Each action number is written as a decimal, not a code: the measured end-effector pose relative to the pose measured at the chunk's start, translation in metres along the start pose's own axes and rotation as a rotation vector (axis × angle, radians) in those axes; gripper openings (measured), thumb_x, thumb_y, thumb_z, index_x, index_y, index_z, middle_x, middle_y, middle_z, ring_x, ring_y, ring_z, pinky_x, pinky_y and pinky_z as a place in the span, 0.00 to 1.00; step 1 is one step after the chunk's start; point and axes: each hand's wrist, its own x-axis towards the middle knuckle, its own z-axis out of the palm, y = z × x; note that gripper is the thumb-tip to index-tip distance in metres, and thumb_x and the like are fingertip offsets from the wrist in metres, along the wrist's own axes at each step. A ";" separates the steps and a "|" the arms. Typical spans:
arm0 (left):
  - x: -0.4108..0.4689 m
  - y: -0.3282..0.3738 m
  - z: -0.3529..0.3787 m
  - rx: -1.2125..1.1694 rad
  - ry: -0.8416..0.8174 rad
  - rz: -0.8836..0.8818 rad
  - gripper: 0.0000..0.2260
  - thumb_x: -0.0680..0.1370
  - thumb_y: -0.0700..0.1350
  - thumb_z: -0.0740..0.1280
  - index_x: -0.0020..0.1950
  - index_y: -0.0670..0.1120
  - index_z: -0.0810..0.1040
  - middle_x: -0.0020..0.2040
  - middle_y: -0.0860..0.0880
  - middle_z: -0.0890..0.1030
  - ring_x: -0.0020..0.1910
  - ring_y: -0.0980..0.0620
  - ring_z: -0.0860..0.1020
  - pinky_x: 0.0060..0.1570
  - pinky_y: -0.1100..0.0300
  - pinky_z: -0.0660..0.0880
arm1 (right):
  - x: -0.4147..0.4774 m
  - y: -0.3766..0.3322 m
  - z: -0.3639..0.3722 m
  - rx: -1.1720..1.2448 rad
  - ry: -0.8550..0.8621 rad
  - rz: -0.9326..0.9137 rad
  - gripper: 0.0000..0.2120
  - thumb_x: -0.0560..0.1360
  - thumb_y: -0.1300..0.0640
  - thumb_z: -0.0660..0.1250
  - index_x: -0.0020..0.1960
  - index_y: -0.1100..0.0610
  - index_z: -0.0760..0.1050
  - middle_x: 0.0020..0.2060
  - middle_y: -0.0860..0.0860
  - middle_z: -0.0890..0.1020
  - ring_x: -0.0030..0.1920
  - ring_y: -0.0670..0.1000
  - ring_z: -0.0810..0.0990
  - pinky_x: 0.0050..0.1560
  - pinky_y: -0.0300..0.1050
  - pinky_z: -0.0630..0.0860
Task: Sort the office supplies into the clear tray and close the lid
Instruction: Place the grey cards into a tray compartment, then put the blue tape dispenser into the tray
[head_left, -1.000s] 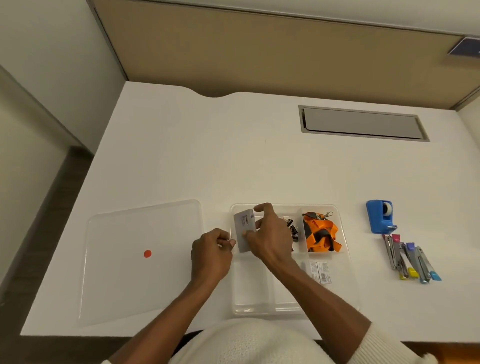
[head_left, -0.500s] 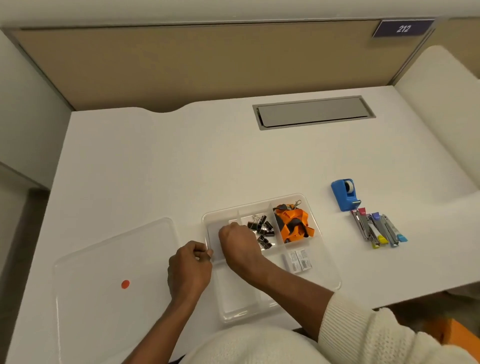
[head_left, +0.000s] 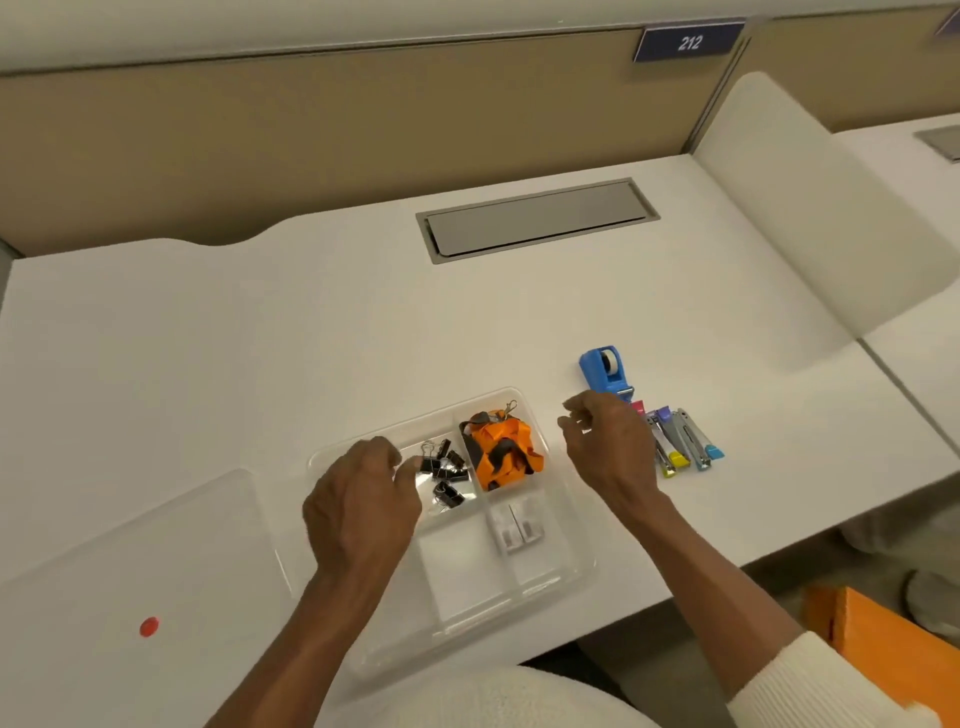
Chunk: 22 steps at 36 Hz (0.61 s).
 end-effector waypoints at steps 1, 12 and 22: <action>0.007 0.015 0.004 -0.021 -0.049 0.051 0.08 0.78 0.53 0.71 0.42 0.51 0.80 0.39 0.54 0.83 0.38 0.48 0.82 0.36 0.55 0.77 | 0.004 0.012 -0.003 -0.019 0.035 0.026 0.11 0.75 0.51 0.73 0.55 0.53 0.81 0.47 0.50 0.84 0.47 0.51 0.82 0.44 0.50 0.80; 0.099 0.173 0.094 -0.197 -0.460 0.371 0.13 0.79 0.47 0.71 0.63 0.48 0.78 0.61 0.49 0.82 0.57 0.48 0.80 0.56 0.51 0.78 | 0.054 0.088 0.007 -0.358 0.022 0.149 0.34 0.68 0.28 0.69 0.57 0.56 0.77 0.49 0.54 0.83 0.53 0.57 0.78 0.57 0.54 0.70; 0.130 0.222 0.133 -0.113 -0.874 0.364 0.23 0.79 0.34 0.63 0.74 0.43 0.66 0.68 0.41 0.75 0.59 0.44 0.76 0.62 0.46 0.75 | 0.076 0.103 0.025 -0.288 0.026 0.029 0.18 0.69 0.43 0.75 0.47 0.56 0.79 0.39 0.52 0.82 0.43 0.56 0.77 0.54 0.54 0.70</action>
